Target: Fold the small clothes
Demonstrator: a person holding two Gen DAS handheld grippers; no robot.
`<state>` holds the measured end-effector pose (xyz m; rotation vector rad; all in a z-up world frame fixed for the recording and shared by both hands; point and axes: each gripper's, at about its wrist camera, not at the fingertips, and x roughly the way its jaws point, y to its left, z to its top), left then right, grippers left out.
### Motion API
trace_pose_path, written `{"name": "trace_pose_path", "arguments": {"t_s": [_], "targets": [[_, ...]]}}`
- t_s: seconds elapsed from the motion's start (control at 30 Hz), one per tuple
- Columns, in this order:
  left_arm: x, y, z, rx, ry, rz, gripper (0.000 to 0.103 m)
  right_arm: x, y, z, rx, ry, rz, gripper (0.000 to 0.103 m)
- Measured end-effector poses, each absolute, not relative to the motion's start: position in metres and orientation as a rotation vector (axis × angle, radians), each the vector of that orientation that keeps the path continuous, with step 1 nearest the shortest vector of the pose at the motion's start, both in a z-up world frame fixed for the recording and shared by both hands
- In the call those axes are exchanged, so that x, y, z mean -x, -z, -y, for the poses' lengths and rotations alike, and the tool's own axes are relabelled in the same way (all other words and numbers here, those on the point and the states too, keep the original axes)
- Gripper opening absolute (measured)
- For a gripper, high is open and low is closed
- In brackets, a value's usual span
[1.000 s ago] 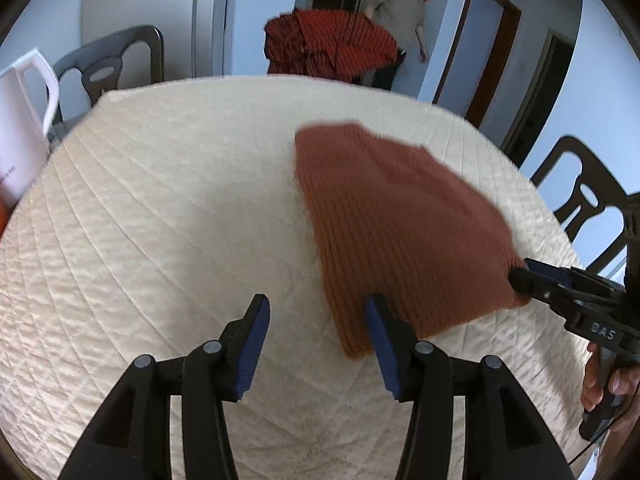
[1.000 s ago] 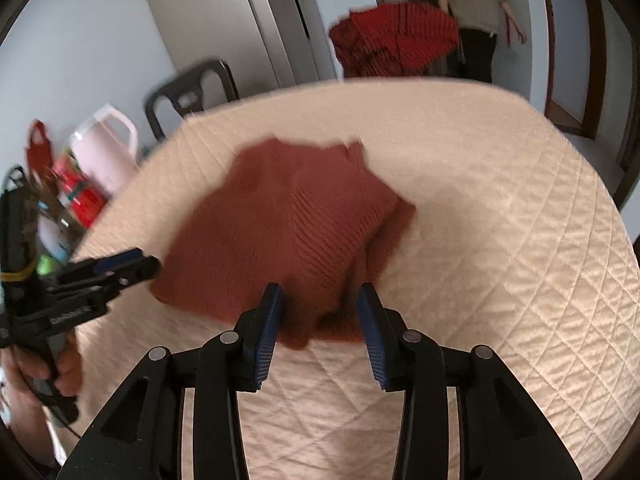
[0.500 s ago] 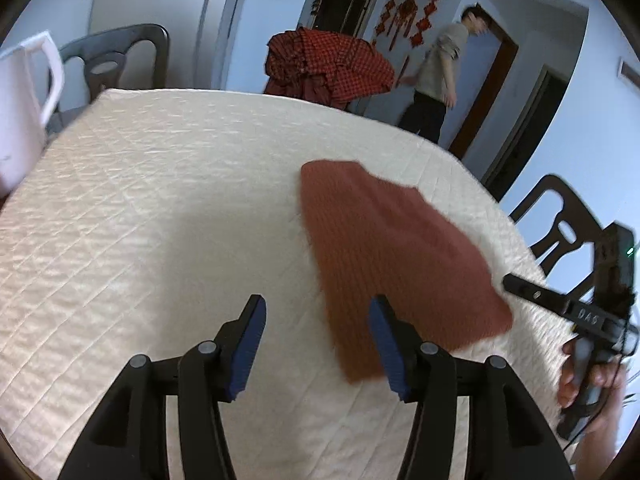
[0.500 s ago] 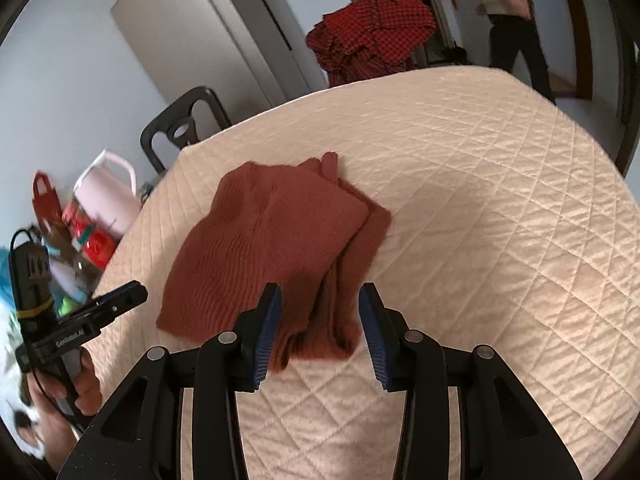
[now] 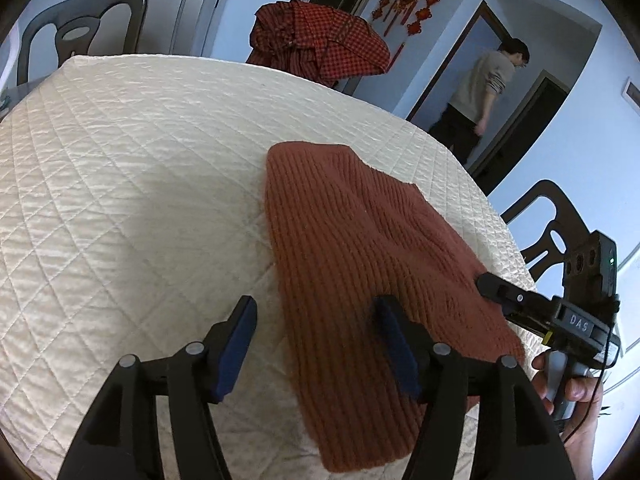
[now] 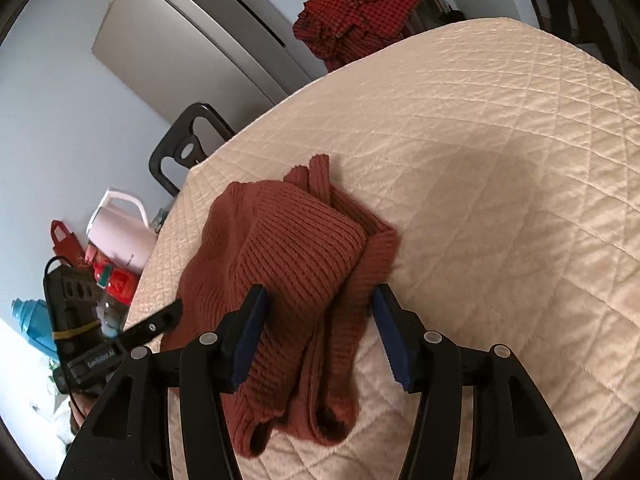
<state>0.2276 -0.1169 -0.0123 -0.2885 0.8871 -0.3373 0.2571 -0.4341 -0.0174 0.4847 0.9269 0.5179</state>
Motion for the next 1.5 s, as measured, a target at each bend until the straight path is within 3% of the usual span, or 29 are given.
{"name": "trace_pose_path", "arguments": {"t_s": [0.43,0.57,0.83,0.9,0.97,1.03,1.23,1.5], "targets": [[-0.228,0.012,0.131,0.199,0.302,-0.862,0.075,-0.258,0.017,0.428,-0.453,-0.519,-0.908,0.055],[-0.228,0.013,0.128,0.226,0.312,-0.86,0.075,-0.258,0.018,0.428,-0.441,-0.51,-0.907,0.049],[-0.204,-0.015,0.116,0.198,0.282,-0.786,0.074,-0.232,-0.006,0.452,-0.364,-0.421,-0.835,0.049],[-0.198,-0.025,0.121,0.188,0.313,-0.759,0.069,-0.226,-0.017,0.446,-0.336,-0.45,-0.804,0.041],[-0.193,-0.028,0.131,0.161,0.355,-0.758,0.058,-0.221,-0.022,0.432,-0.28,-0.488,-0.803,0.025],[-0.192,-0.022,0.141,0.134,0.394,-0.78,0.052,-0.222,-0.02,0.417,-0.219,-0.511,-0.823,0.019],[-0.192,-0.017,0.15,0.057,0.377,-0.777,0.052,-0.23,0.003,0.424,-0.239,-0.452,-0.884,0.017],[-0.176,-0.024,0.14,0.111,0.397,-0.771,0.052,-0.193,-0.028,0.406,-0.137,-0.513,-0.787,0.017]]}}
